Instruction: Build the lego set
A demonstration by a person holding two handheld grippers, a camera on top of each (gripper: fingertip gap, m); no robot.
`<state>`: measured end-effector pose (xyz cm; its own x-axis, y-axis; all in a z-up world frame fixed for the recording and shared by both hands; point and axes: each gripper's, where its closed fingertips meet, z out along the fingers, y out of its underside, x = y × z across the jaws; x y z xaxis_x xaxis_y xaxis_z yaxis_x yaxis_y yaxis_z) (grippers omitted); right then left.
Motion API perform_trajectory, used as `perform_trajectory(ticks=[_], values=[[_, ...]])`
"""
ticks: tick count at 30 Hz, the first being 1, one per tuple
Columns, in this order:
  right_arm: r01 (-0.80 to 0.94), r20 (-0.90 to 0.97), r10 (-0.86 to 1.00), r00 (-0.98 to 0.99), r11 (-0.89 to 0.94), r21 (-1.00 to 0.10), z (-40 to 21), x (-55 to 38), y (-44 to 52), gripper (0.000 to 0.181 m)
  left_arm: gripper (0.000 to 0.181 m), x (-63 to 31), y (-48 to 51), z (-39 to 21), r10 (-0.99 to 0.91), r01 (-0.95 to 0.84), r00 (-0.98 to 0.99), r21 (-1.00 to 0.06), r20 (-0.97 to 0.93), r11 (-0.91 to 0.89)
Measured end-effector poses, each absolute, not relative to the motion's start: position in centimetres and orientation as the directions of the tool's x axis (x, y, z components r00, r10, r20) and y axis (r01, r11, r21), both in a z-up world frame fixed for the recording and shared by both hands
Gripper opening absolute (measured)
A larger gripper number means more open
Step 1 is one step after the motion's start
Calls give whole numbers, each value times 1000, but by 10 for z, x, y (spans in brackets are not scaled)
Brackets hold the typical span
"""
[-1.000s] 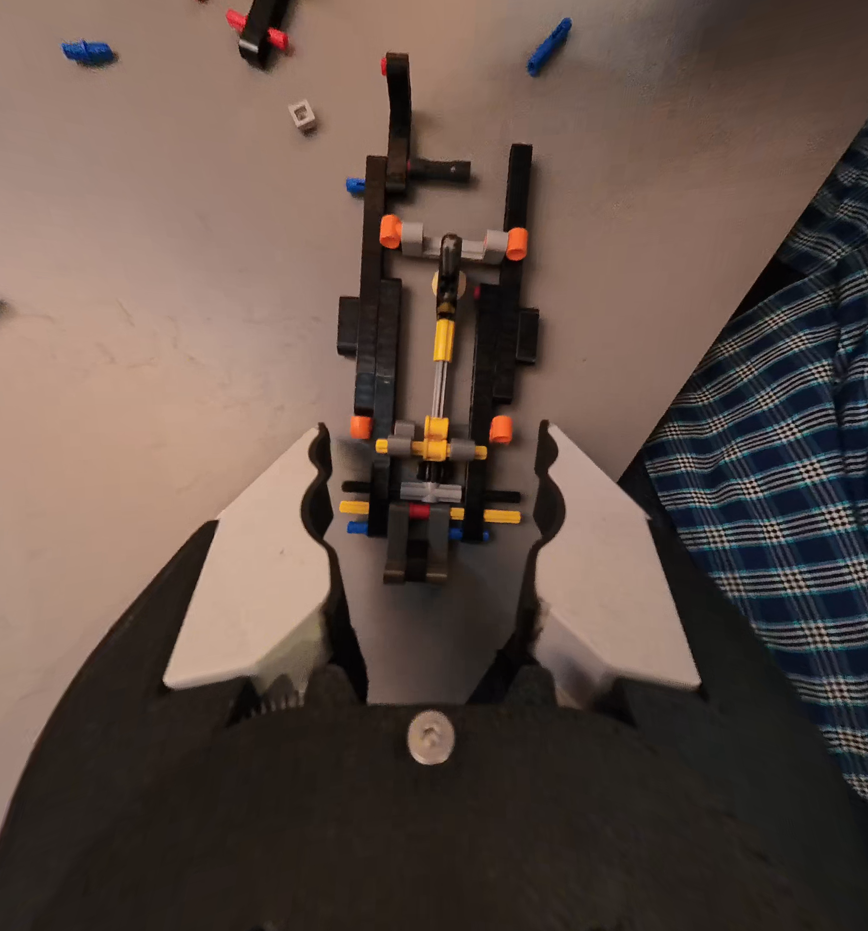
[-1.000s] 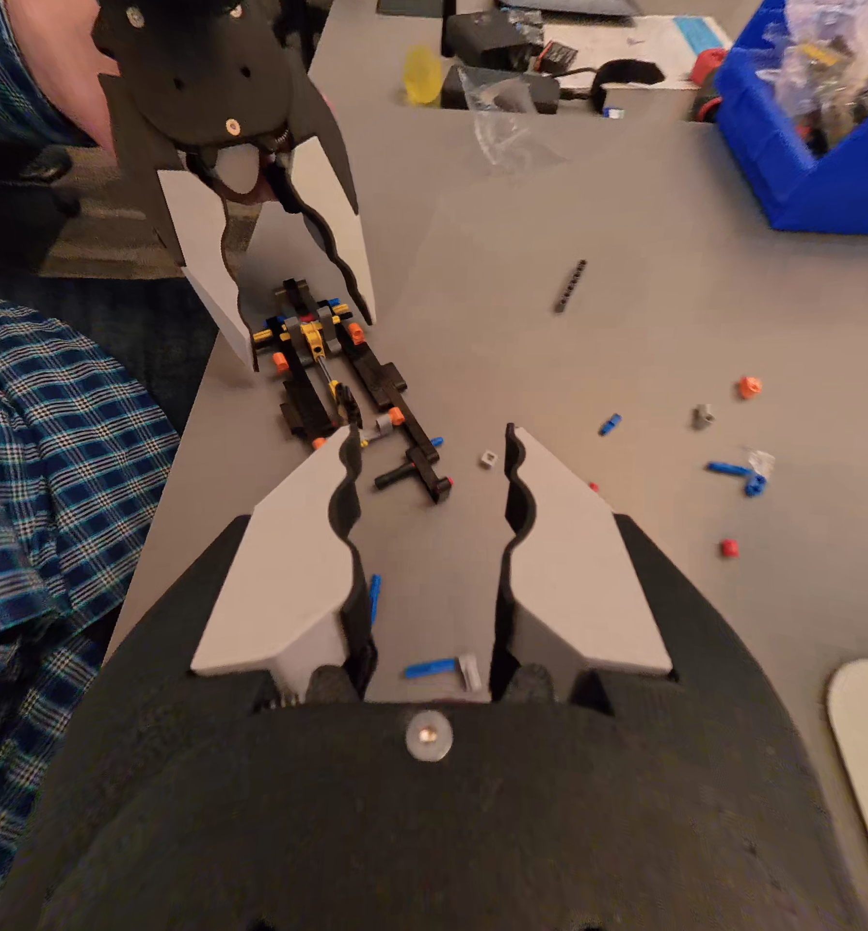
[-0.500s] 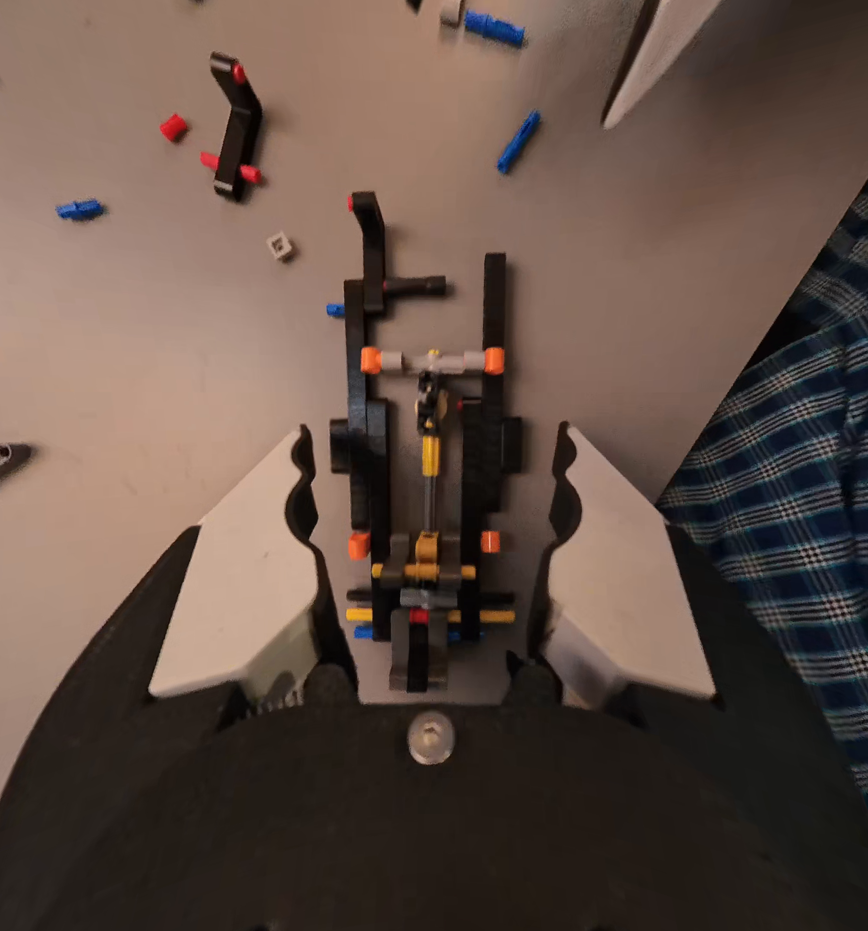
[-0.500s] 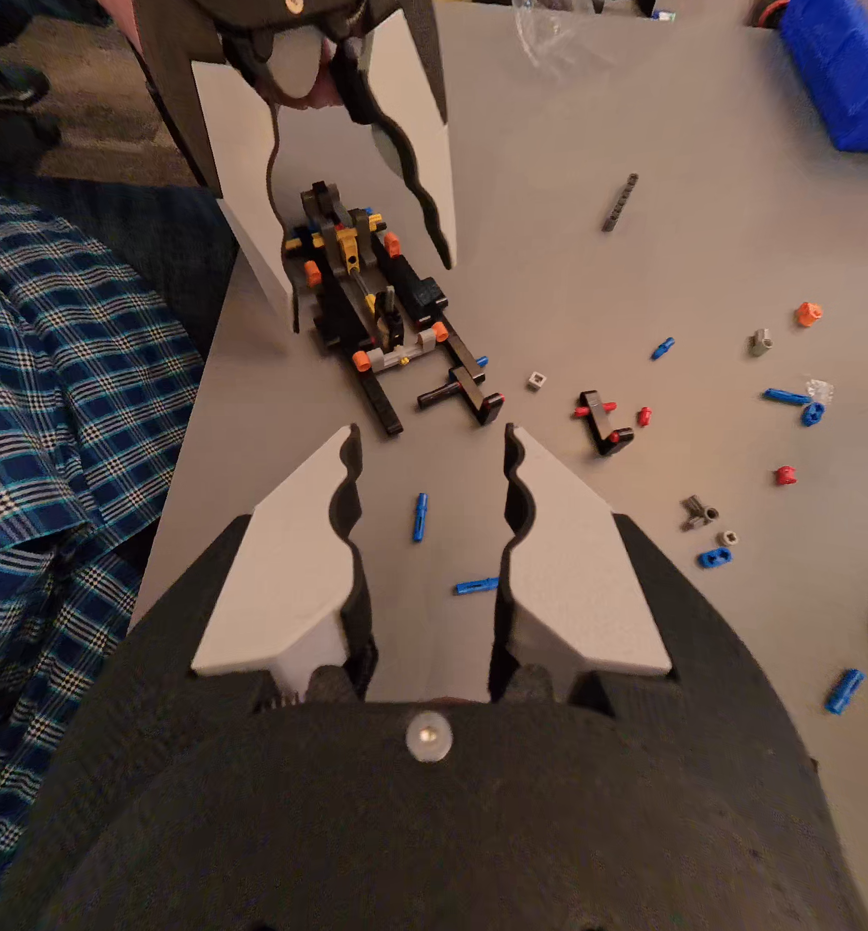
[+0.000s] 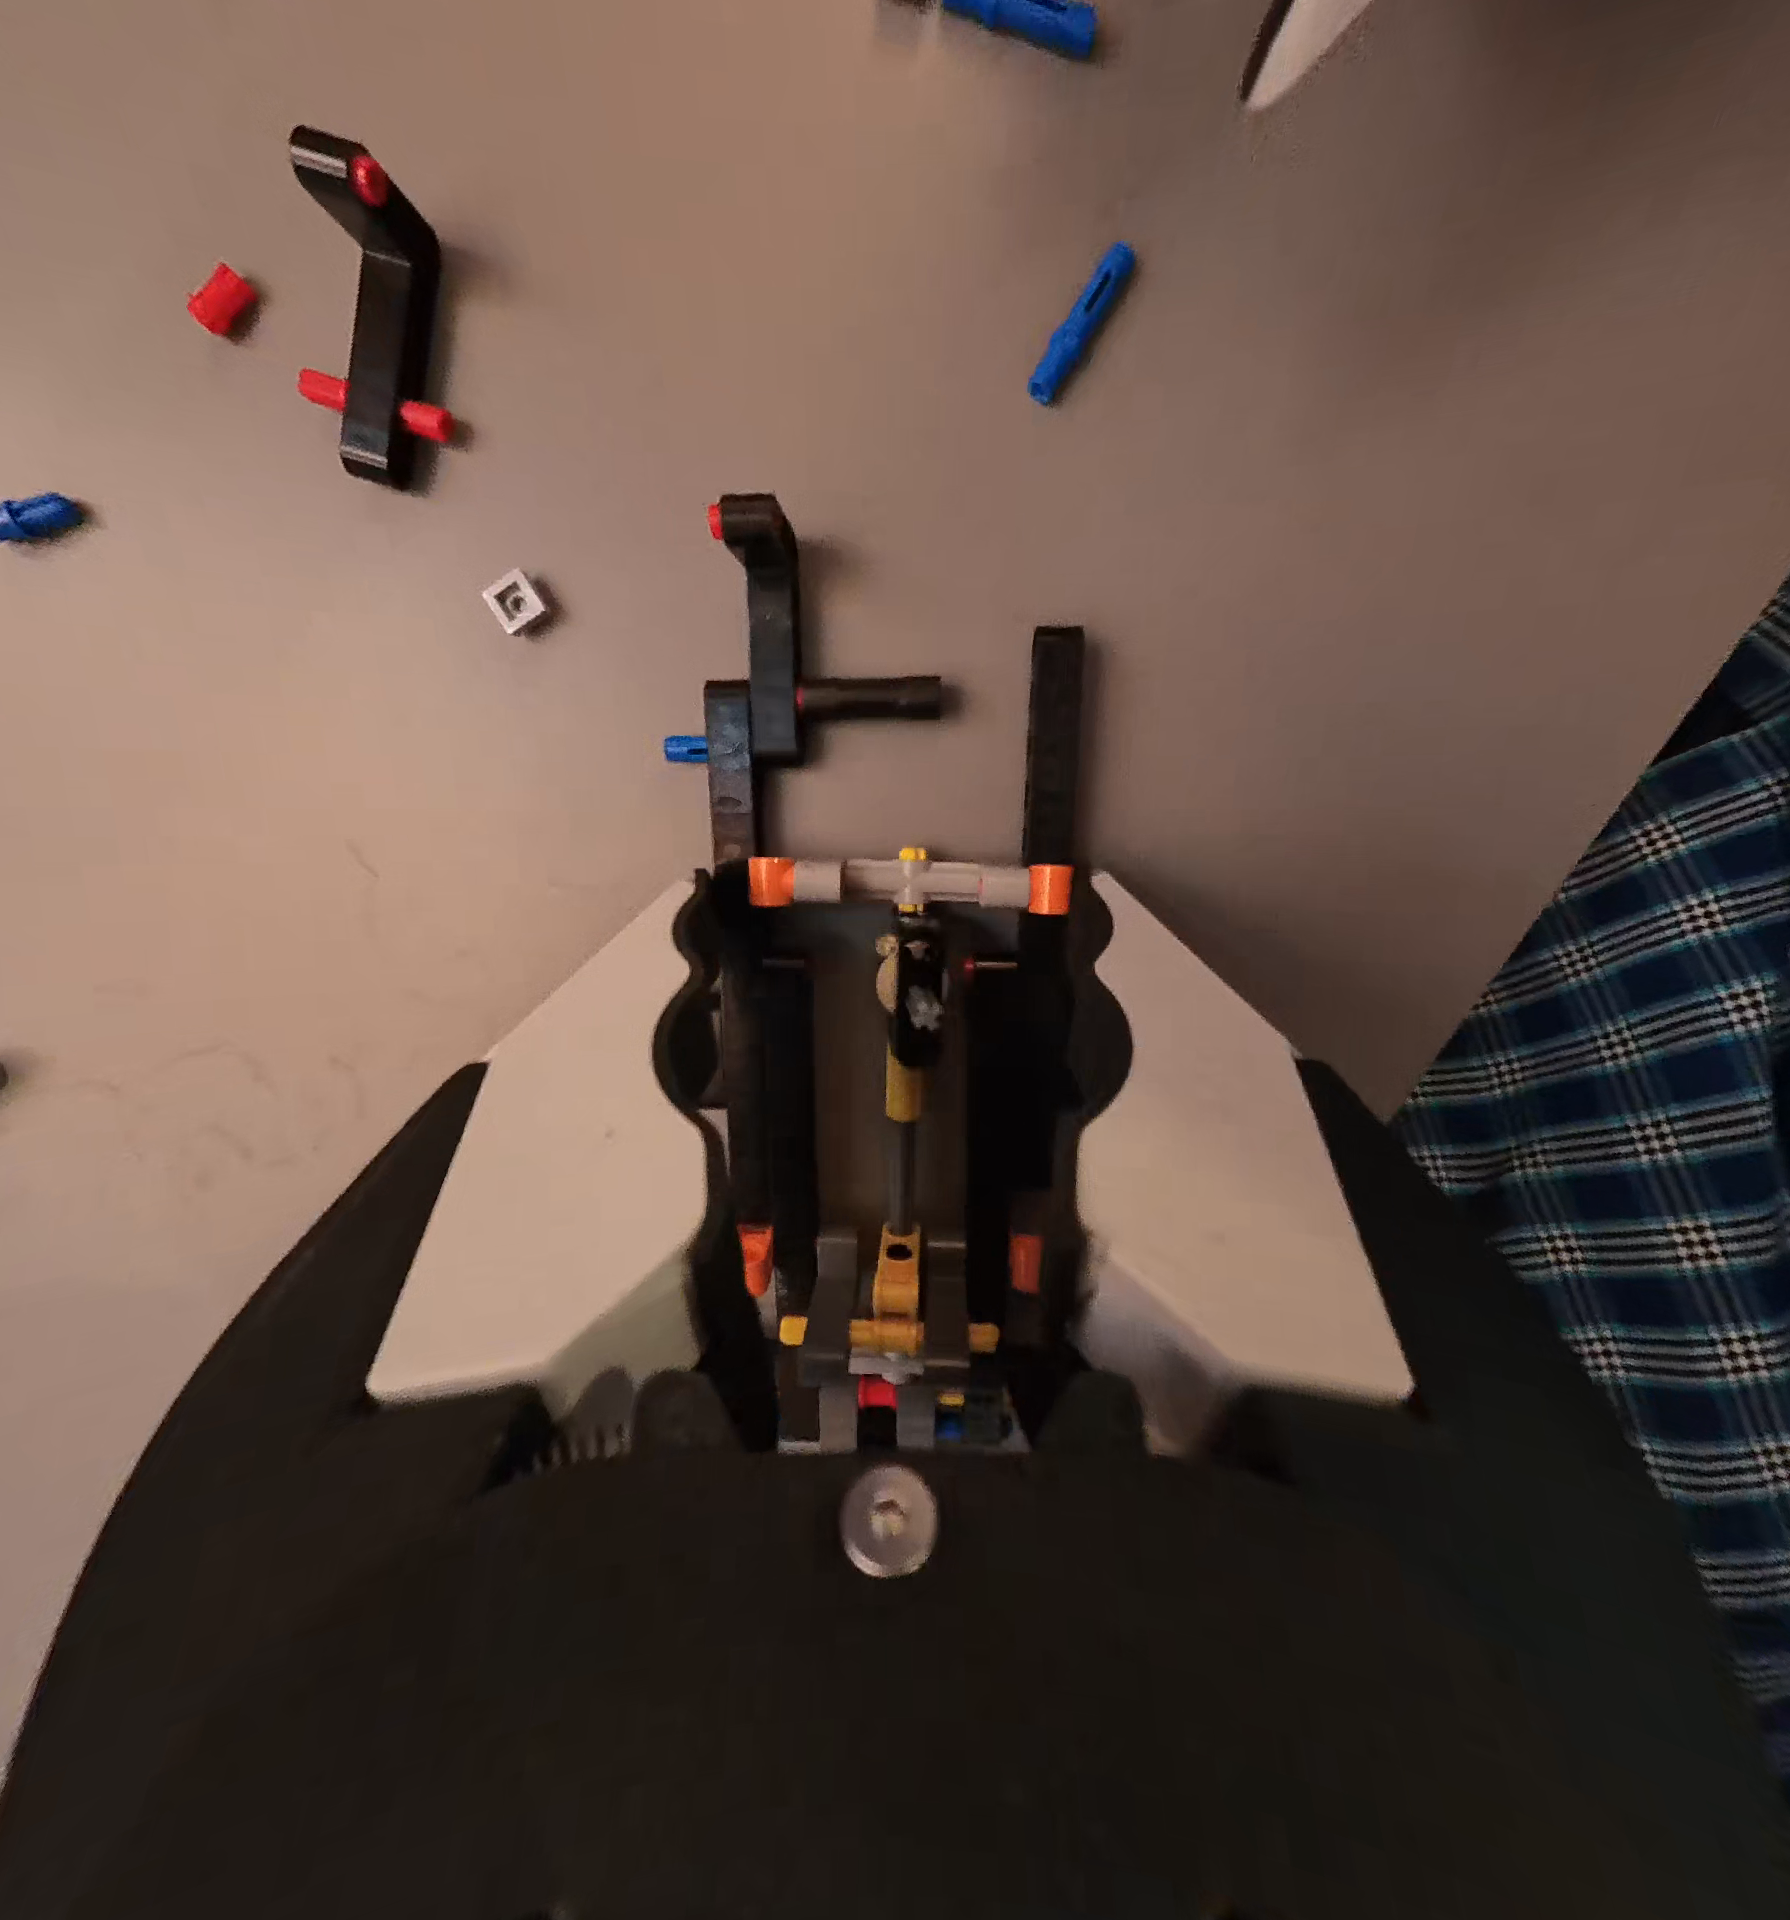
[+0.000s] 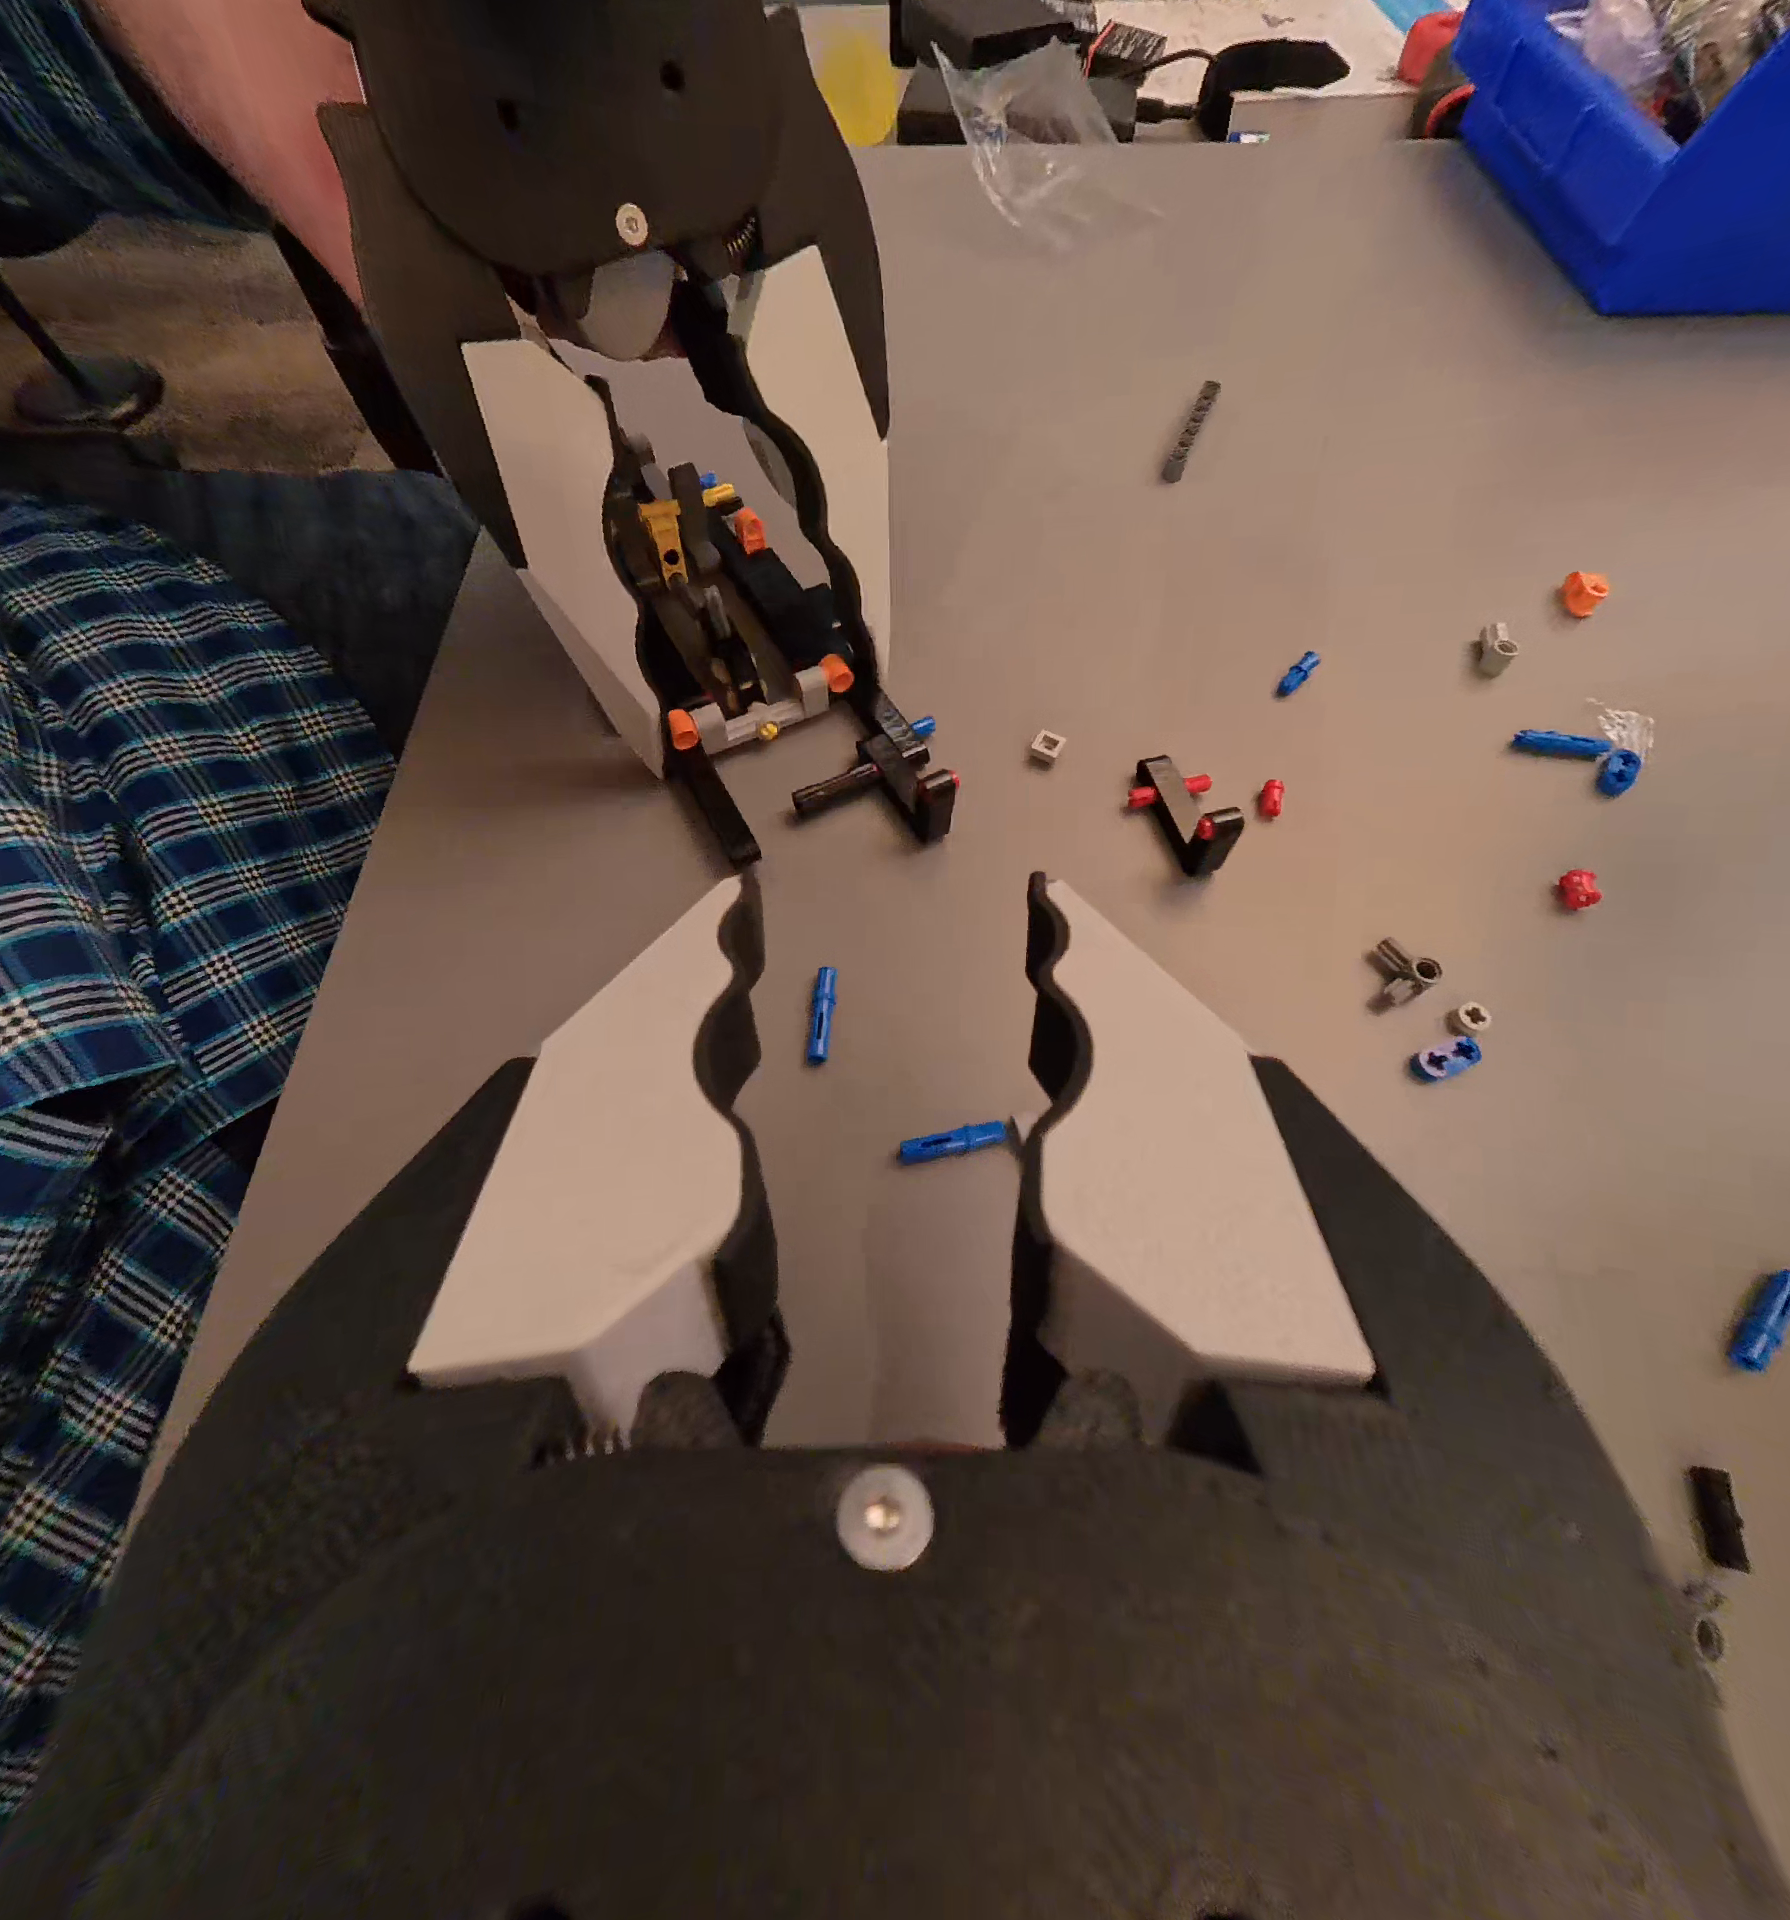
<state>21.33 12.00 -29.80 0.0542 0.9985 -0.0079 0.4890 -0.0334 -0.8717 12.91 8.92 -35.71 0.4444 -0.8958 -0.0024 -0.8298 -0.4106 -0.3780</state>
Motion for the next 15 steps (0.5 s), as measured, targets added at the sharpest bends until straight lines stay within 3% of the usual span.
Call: perform_trajectory(ticks=[5, 10, 15], values=[[461, -2, 998, 55, -27, -887, -292, 218, 121, 48, 64, 129, 87, -354, -916, -845, 399, -404, -41, -350], [453, -3, 998, 65, -32, -891, -288, 222, 122, 49, 64, 139, 90, -333, -925, -805, 373, -522, -77, -281], [423, -43, 998, 39, -56, -905, -283, 219, 117, 62, 64, 152, 92, -307, -932, -744, 357, -623, -68, -240]])
